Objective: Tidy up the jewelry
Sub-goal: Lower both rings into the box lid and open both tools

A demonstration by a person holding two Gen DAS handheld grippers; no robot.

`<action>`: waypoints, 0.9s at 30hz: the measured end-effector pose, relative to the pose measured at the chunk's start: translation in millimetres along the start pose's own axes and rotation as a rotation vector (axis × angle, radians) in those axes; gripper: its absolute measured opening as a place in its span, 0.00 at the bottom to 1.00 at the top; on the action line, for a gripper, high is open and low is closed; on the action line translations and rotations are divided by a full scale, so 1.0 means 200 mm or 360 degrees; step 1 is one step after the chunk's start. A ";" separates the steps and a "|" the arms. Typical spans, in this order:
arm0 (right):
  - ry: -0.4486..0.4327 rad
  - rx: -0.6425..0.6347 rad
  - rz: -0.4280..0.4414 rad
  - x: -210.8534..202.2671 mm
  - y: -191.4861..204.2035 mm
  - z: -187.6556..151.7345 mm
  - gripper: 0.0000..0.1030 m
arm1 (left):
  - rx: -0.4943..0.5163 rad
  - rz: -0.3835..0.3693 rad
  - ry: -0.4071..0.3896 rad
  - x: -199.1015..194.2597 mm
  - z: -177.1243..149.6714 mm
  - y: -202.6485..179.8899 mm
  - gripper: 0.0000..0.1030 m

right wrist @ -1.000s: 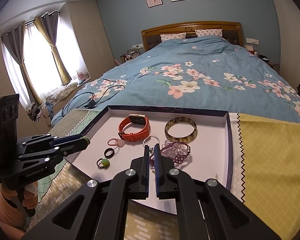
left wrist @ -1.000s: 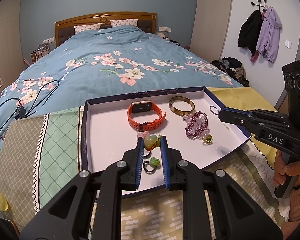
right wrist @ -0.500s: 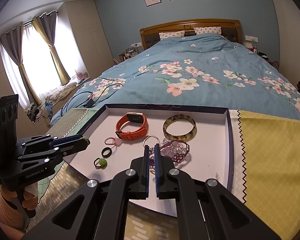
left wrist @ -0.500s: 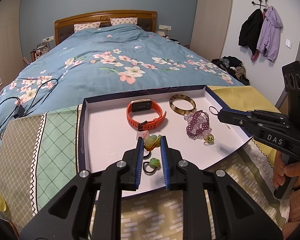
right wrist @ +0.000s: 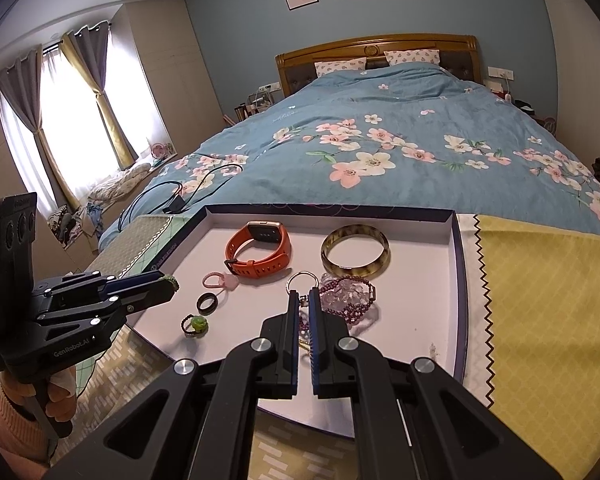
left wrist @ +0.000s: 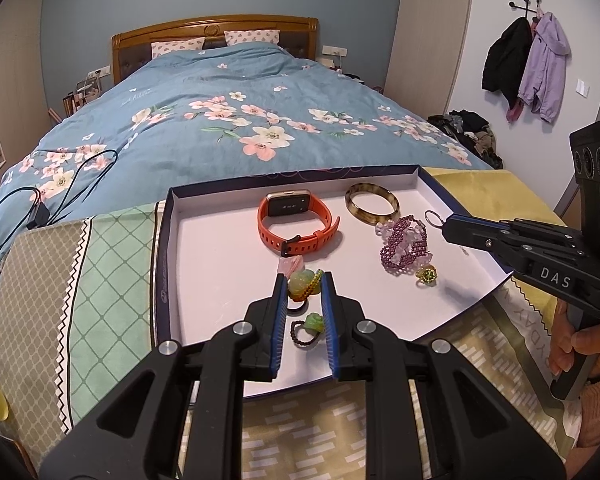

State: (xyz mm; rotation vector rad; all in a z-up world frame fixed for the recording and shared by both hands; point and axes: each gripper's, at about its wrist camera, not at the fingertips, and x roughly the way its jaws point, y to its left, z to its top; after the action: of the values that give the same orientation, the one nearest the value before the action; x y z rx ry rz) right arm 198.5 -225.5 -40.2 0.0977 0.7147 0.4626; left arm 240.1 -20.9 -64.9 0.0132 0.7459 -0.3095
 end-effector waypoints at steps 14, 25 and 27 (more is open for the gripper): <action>0.0032 0.0013 -0.0010 0.04 0.00 0.01 0.03 | -0.0011 0.0010 0.0031 0.04 -0.01 0.01 0.17; 0.0057 0.0024 -0.0022 0.06 -0.01 0.01 0.03 | -0.0025 0.0021 0.0059 0.08 -0.01 0.02 0.17; 0.0061 0.0027 -0.0026 0.07 -0.01 0.00 0.03 | -0.0026 0.0020 0.0065 0.09 -0.01 0.02 0.17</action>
State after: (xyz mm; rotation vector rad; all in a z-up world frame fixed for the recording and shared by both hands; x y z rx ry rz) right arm 208.6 -221.9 -48.1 0.0993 0.7566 0.4437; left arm 252.5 -22.2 -79.1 0.0085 0.7885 -0.2918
